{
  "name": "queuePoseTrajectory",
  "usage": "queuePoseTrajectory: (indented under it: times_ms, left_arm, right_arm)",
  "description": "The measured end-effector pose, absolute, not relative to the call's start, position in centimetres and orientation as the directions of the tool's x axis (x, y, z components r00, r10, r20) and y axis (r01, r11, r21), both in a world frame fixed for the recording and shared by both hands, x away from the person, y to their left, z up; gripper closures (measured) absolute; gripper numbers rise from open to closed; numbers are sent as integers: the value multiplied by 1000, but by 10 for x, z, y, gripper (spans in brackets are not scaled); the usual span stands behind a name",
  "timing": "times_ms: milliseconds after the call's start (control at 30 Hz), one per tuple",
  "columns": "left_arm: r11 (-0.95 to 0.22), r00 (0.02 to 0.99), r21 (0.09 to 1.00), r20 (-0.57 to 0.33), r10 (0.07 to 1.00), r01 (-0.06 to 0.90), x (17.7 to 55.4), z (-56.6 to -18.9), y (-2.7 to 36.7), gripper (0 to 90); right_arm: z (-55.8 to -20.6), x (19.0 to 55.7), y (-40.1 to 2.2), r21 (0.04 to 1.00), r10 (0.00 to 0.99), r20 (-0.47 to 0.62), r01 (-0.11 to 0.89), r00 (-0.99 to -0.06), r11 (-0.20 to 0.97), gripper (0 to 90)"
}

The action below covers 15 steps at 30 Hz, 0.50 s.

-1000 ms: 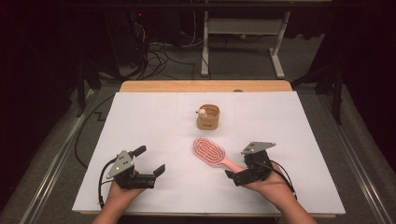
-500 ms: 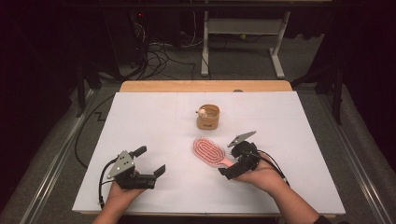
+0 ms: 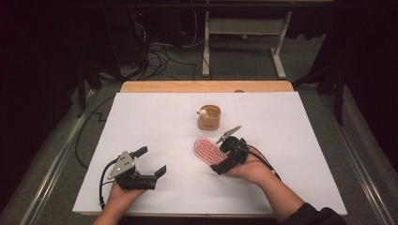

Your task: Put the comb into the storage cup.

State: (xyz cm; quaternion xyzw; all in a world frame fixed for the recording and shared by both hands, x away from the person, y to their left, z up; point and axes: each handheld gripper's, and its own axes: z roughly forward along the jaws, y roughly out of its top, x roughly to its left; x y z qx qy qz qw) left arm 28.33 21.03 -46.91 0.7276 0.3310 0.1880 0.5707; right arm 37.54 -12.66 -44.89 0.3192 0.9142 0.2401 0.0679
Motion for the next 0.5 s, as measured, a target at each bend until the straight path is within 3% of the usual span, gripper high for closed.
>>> queuePoseTrajectory:
  times_ms: [500]
  left_arm:
    - [-131,711,956,-101,696,263,283,-469,211,0]
  right_arm:
    - [-458,393,-98,431,591,1,534,-807,727,20]
